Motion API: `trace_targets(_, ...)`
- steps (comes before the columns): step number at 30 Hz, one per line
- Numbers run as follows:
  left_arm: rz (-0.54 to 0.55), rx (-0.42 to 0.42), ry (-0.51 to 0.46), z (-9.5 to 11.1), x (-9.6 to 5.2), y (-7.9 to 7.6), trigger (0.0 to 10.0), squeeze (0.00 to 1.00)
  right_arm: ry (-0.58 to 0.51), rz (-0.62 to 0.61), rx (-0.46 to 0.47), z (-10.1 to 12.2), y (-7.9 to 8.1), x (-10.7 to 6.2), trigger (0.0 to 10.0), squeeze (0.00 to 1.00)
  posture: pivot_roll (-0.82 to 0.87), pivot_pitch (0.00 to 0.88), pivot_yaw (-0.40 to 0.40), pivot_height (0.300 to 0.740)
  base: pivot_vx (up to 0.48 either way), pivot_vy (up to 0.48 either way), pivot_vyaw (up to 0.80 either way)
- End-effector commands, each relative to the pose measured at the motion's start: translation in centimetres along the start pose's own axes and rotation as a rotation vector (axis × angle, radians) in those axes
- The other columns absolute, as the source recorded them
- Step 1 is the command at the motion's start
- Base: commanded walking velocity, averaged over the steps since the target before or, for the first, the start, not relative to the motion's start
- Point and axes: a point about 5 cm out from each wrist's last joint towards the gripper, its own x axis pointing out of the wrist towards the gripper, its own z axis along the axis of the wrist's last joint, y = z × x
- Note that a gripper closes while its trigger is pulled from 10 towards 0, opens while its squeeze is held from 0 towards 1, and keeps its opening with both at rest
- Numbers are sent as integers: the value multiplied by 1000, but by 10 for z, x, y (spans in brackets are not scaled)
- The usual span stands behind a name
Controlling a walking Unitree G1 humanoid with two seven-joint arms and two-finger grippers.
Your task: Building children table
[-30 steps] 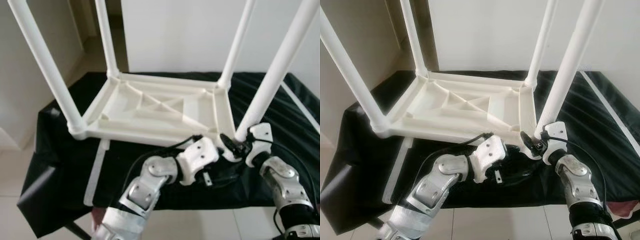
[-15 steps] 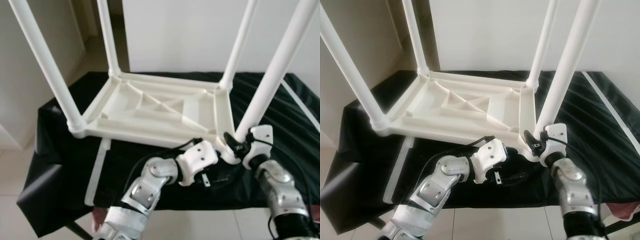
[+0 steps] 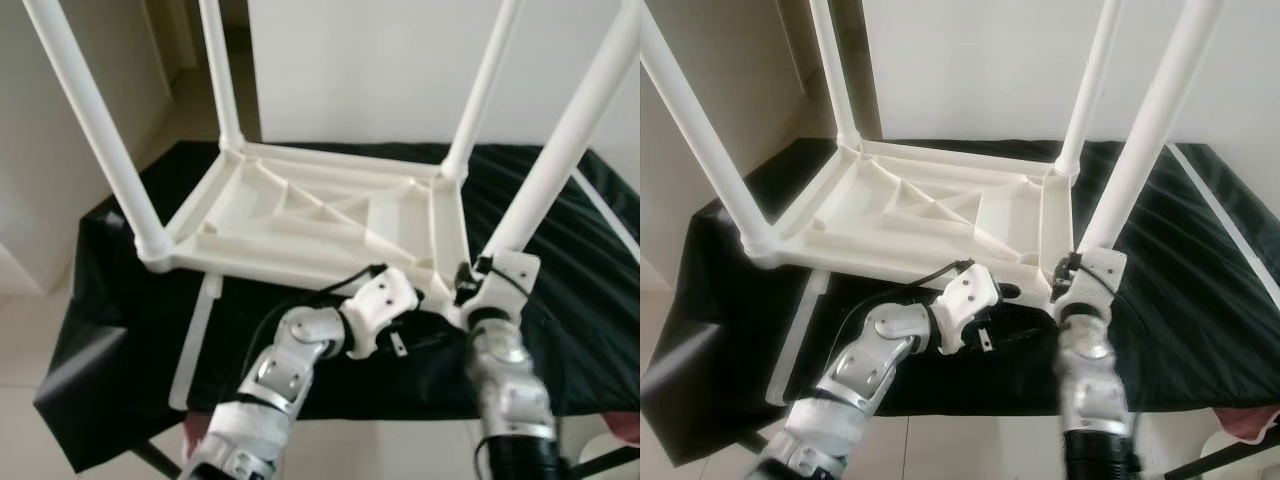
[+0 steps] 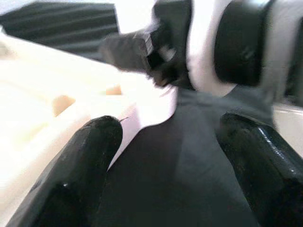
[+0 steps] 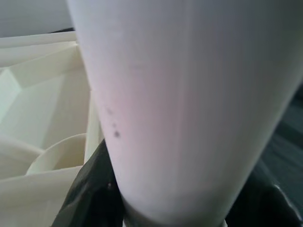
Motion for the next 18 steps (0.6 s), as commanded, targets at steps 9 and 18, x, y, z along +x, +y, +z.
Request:
trace_targets(9, 327, -45, -47, 3, -7, 21, 10000, 0, 48, 140, 41, -2, 21, -13, 10000, 0, -41, 0, -17, 740, 0, 0, 0)
trace_targets(18, 335, -29, -31, 1, -7, 22, 10000, 0, -23, 162, 39, 8, 14, -11, 10000, 1000, -36, 0, -22, 740, 0, 0, 0)
